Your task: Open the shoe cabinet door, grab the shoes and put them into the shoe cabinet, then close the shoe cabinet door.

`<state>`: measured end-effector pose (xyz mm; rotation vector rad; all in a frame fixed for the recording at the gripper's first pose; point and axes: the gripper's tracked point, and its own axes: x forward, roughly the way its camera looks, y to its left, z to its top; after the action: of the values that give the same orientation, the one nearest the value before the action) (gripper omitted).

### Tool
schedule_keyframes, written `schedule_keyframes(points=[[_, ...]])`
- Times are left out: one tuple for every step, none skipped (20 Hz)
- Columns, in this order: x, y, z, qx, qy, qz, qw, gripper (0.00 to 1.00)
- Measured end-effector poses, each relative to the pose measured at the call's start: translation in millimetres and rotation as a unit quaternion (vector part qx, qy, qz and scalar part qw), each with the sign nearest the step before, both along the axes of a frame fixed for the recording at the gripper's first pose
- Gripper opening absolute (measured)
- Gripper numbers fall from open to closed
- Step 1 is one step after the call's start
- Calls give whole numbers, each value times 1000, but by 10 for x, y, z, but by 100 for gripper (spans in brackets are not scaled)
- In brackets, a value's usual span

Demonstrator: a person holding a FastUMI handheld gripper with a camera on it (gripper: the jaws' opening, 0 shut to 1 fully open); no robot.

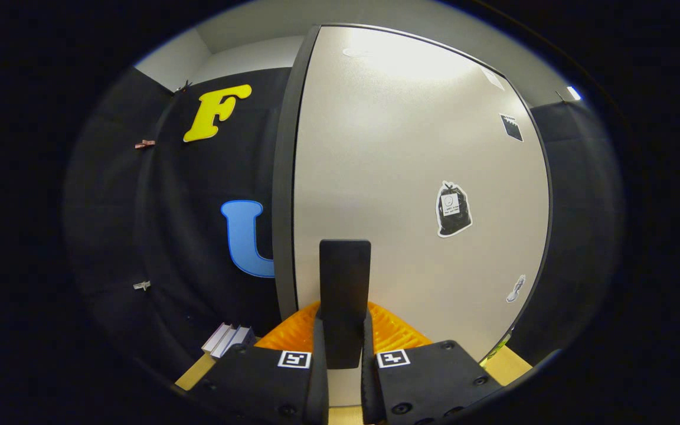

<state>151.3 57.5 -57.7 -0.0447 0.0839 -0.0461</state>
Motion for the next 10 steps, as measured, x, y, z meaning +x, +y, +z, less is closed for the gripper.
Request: schedule_keyframes(points=[[-12,0,0,4,3,6,1000,25],[-32,3,1,6,6,11,1000,26],[-62,6,5,3,8,15,1000,26],[-92,4,20,-2,6,18,1000,26],[-135,8,39,-6,4,21,1000,26],[-186,15,49,-5,5,25,1000,26],[-247,10,62,1,6,30,1000,26],[-306,15,89,5,7,36,999,26],[-362,27,116,7,8,41,999,25],[-424,-11,108,5,8,46,999,25]])
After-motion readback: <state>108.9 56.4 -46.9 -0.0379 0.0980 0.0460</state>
